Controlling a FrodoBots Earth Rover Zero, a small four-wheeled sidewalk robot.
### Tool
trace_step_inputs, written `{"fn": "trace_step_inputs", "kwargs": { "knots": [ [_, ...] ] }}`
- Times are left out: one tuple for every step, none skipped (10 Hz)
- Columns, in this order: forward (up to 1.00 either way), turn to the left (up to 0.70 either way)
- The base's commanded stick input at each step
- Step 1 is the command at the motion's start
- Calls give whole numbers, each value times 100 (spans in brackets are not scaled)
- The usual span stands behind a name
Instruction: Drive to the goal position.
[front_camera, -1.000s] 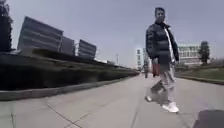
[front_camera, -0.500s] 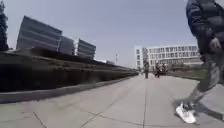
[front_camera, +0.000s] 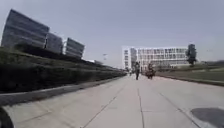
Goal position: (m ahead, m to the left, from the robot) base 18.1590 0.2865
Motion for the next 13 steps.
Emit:
{"fn": "trace_step_inputs", "kwargs": {
  "knots": [
    [70,0],
    [70,0],
    [70,0],
    [70,0],
    [70,0],
    [70,0],
    [70,0],
    [70,0],
    [70,0],
    [70,0],
    [70,0],
    [70,0],
    [70,22]
  ]
}}
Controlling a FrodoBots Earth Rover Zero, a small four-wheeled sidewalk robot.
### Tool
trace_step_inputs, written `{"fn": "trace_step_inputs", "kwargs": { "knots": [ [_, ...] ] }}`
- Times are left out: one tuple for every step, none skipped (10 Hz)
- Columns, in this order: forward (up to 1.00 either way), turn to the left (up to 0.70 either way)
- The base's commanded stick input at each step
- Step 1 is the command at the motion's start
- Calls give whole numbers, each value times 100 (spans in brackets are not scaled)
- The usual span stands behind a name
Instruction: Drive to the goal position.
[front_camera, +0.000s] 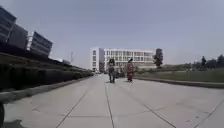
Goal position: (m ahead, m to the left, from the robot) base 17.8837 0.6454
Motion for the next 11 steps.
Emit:
{"fn": "trace_step_inputs", "kwargs": {
  "knots": [
    [70,35],
    [70,35],
    [70,35],
    [70,35],
    [70,35],
    [70,35],
    [70,35],
    [70,35],
    [70,35],
    [70,35],
    [70,35]
  ]
}}
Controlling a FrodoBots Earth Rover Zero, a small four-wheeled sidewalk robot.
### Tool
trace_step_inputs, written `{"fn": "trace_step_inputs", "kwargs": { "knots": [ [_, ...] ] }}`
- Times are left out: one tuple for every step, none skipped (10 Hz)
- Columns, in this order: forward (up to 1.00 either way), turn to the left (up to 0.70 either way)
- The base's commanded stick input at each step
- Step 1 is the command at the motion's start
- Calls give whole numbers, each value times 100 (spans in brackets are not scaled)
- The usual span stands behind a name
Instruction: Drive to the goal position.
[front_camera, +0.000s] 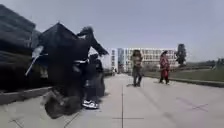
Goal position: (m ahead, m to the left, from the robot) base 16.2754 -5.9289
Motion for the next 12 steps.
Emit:
{"fn": "trace_step_inputs", "kwargs": {
  "knots": [
    [70,20],
    [70,0],
    [70,0],
    [70,0],
    [70,0],
    [70,0],
    [70,0],
    [70,0],
    [70,0],
    [70,0],
    [70,0],
    [70,0]
  ]
}}
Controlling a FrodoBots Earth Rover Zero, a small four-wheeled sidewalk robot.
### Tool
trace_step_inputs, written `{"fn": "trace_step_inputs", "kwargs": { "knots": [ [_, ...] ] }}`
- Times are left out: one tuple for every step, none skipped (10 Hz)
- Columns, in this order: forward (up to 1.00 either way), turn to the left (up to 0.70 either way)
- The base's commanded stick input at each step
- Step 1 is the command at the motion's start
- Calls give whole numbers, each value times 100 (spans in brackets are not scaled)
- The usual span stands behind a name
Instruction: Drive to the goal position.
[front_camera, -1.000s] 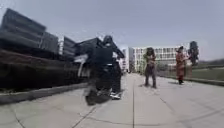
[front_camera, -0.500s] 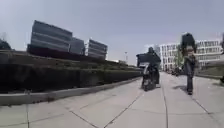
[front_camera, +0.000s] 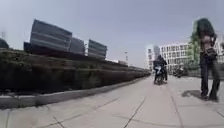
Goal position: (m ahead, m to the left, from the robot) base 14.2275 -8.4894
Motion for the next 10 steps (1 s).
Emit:
{"fn": "trace_step_inputs", "kwargs": {
  "knots": [
    [70,0],
    [70,0],
    [70,0],
    [70,0],
    [70,0],
    [70,0],
    [70,0],
    [70,0],
    [70,0],
    [70,-16]
  ]
}}
